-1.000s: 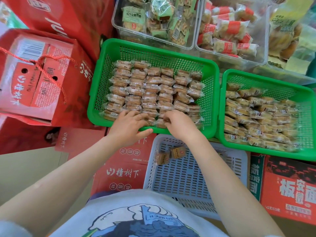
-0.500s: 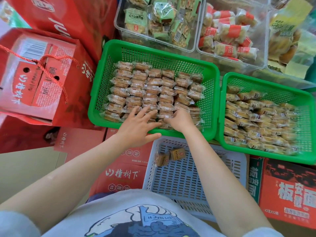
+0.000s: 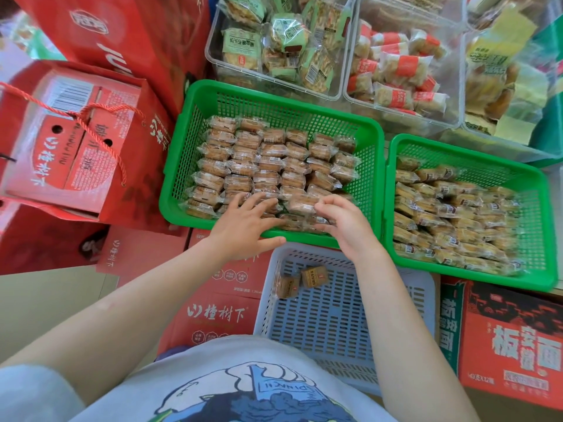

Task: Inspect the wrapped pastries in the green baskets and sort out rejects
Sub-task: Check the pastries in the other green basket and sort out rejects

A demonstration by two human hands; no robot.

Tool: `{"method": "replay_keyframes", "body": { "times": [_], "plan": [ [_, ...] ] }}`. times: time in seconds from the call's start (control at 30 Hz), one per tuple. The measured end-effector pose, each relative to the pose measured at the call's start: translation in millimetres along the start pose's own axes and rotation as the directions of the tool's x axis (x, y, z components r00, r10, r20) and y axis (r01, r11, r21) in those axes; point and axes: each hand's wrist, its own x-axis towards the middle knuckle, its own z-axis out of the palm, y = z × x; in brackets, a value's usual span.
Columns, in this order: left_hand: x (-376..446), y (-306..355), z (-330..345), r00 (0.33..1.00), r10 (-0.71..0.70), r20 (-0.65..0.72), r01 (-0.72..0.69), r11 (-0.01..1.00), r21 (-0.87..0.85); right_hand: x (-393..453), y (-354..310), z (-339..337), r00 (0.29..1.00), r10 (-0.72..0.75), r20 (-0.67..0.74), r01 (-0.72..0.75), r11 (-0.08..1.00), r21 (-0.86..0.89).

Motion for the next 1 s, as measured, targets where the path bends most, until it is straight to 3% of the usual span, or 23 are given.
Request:
{"method": "replay_keyframes", "body": {
  "times": [0.1, 0.17, 0.2, 0.23, 0.3, 0.33, 0.4, 0.47, 0.53, 0.6, 0.7, 0.87, 0.97, 1.0],
  "plan": [
    [-6, 4, -9, 0.998, -0.053, -0.023, 0.049, 0.984, -0.17, -28, -6, -6, 0.999, -0.043, 0.028, 0.032, 0.951, 0.308],
    [-17, 14, -25, 0.989, -0.121, -0.079, 0.073, 0.889, -0.453, -48, -9, -9, 0.996, -0.054, 0.066, 0.018, 0.885, 0.465],
    [-27, 22, -38, 0.987, -0.138, -0.083, 0.055, 0.772, -0.633, -58, -11, -9, 0.994, -0.053, 0.094, -0.004, 0.854, 0.521],
    [-39, 31, -50, 0.989, -0.126, -0.077, 0.013, 0.591, -0.807, -68, -13, -7, 0.991, -0.047, 0.122, -0.03, 0.825, 0.564],
    [-62, 48, -71, 0.99, -0.068, -0.123, -0.106, 0.213, -0.971, -85, -14, 0, 0.983, -0.052, 0.179, -0.07, 0.787, 0.613],
    [-70, 54, -77, 0.984, -0.081, -0.16, -0.15, 0.112, -0.982, -94, -14, 5, 0.977, -0.049, 0.206, -0.09, 0.781, 0.618],
    [-84, 64, -86, 0.968, -0.161, -0.193, -0.195, 0.006, -0.981, -108, -11, 14, 0.966, -0.028, 0.257, -0.129, 0.808, 0.575],
    [-93, 69, -91, 0.958, -0.216, -0.188, -0.197, -0.021, -0.98, -117, -5, 20, 0.969, 0.0, 0.248, -0.111, 0.894, 0.434],
    [-98, 71, -93, 0.954, -0.236, -0.187, -0.19, 0.008, -0.982, -122, 1, 23, 0.991, -0.026, 0.13, -0.015, 0.954, 0.298],
    [-103, 72, -94, 0.951, -0.245, -0.188, -0.192, 0.008, -0.981, -130, 3, 23, 0.996, -0.083, 0.037, 0.067, 0.947, 0.315],
    [-110, 77, -97, 0.96, -0.237, -0.148, -0.173, -0.088, -0.981, -142, 2, 17, 0.972, -0.235, 0.003, 0.21, 0.873, 0.44],
    [-120, 85, -97, 0.968, -0.218, -0.126, -0.161, -0.151, -0.975, -164, -5, 16, 0.928, -0.373, -0.013, 0.358, 0.881, 0.31],
    [-123, 86, -93, 0.952, -0.281, -0.124, -0.128, 0.002, -0.992, -173, -1, 17, 0.917, -0.393, -0.073, 0.397, 0.877, 0.269],
    [-124, 87, -92, 0.947, -0.304, -0.107, -0.108, 0.012, -0.994, -176, 0, 19, 0.913, -0.401, -0.076, 0.406, 0.873, 0.271]
  ]
}}
